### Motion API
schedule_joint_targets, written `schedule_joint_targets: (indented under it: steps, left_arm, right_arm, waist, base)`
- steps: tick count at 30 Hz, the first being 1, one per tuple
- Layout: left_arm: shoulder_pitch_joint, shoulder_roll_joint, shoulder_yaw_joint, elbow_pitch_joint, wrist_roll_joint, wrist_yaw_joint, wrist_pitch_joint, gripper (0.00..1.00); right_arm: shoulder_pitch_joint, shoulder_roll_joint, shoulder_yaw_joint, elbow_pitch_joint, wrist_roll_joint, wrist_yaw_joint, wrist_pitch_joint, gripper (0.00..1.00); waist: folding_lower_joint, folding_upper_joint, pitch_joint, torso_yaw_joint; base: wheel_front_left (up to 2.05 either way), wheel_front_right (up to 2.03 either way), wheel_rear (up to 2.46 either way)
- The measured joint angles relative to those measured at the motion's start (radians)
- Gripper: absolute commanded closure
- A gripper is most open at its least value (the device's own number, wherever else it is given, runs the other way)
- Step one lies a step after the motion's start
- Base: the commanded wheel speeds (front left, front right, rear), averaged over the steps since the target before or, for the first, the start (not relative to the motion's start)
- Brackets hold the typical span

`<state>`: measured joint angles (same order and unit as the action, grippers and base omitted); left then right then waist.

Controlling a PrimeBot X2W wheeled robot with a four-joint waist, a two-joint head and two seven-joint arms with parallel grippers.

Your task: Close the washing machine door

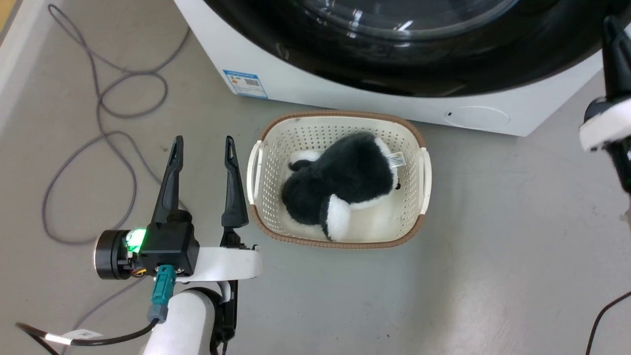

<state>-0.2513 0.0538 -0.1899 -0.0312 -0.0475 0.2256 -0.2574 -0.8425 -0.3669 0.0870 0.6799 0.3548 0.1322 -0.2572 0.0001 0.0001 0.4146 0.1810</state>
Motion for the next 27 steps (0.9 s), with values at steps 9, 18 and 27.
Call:
schedule_joint_targets:
  steps: [9, 18, 27]
  left_arm:
    - [-0.009, -0.001, 0.004, 0.005, -0.002, 0.001, 0.0, 0.0]
    - [0.03, 0.001, 0.042, 0.035, 0.003, 0.001, 0.0, 0.0]
    - [0.076, 0.015, 0.07, 0.049, 0.018, 0.001, 0.0, 0.0]
  right_arm:
    - [-0.063, 0.016, -0.044, 0.089, -0.051, 0.0, 0.0, 1.0]
    - [0.113, 0.088, -0.095, -0.162, -0.136, 0.0, 0.0, 1.0]
    - [0.338, 0.195, -0.187, -0.449, -0.265, -0.001, 0.0, 1.0]
  waist:
    - [0.0, 0.0, 0.001, 0.005]
    - [-0.0001, 0.0, -0.083, -0.046]
    - [-0.0001, 0.0, -0.183, -0.13]
  base:
    - [0.0, 0.0, 0.0]
    - [0.0, 0.0, 0.0]
    - [0.0, 0.0, 0.0]
